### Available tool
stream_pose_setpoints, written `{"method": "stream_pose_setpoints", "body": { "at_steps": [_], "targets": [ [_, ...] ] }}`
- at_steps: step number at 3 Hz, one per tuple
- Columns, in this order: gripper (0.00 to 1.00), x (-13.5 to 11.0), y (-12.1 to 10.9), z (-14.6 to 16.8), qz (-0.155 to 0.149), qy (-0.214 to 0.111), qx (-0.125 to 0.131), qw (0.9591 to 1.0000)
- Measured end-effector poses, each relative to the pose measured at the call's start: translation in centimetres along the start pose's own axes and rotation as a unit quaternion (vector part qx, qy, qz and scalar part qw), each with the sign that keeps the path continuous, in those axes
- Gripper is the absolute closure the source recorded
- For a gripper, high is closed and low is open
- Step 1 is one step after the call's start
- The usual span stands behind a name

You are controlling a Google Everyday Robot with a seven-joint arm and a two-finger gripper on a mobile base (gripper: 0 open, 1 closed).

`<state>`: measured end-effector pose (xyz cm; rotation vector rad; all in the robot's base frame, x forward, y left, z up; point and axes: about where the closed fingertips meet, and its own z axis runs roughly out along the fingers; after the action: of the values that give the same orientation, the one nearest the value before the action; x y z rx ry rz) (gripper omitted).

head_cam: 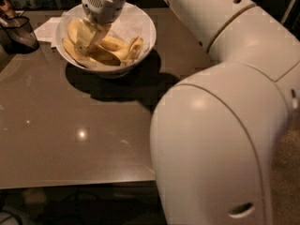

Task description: Pick banana from white bowl

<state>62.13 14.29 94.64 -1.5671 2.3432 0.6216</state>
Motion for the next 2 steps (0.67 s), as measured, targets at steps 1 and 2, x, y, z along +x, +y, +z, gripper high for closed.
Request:
{"method": "stream_pose_setpoints", "body": {
  "at_steps": [1,2],
  "targets": [
    [1.00,1.4,3.1,-0.8,0.025,-0.002,-0.003,0.9997],
    [1.00,2.8,6.3,-1.8,0.058,0.002,0.005,0.9983]
  ]
}}
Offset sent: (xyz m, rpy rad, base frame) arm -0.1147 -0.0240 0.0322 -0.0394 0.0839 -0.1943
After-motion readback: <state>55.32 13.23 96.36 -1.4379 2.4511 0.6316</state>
